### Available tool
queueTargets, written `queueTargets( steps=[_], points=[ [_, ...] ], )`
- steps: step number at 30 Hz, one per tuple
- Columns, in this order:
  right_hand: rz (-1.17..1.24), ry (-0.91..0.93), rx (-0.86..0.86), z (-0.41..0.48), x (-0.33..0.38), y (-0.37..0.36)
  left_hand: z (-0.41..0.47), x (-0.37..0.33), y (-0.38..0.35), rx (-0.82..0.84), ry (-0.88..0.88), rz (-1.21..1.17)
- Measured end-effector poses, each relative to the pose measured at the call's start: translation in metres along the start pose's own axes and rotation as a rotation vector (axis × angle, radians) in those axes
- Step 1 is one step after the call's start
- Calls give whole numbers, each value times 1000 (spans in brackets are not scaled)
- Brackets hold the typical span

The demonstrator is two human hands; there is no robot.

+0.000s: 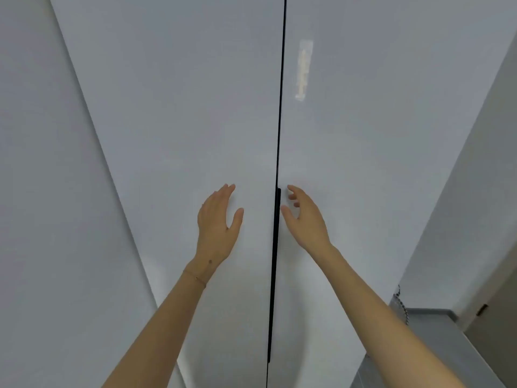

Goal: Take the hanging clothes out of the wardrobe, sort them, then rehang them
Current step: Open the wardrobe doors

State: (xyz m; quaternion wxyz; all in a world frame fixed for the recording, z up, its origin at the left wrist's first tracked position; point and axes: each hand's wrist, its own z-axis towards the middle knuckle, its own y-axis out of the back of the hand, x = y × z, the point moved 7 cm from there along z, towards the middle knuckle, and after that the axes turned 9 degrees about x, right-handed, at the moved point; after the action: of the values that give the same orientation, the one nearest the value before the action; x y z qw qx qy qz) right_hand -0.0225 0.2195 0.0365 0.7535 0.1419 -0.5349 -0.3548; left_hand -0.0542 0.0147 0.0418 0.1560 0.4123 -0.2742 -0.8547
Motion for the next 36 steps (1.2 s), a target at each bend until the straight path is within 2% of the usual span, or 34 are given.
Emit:
queueTargets(
  steps=[6,10,16,20,26,36],
  points=[
    [24,-27,17,23,-5,-9,17,1,-13,-61,-9,-9],
    [27,-29,-32,33,-5,-9,27,0,-15,-82,-17,13],
    [24,-23,-46,23,3,-6,22,-3,-23,-80,11,-82],
    [24,-27,-82,-3,9,-1,7,-12,-32,-50,1,-101],
    [29,-82,-243,-61,22,11,-24,-27,-35,0,-29,-113],
    [7,-118,-315,-165,23,67,-93,-88,-61,95,-144,-196]
  ],
)
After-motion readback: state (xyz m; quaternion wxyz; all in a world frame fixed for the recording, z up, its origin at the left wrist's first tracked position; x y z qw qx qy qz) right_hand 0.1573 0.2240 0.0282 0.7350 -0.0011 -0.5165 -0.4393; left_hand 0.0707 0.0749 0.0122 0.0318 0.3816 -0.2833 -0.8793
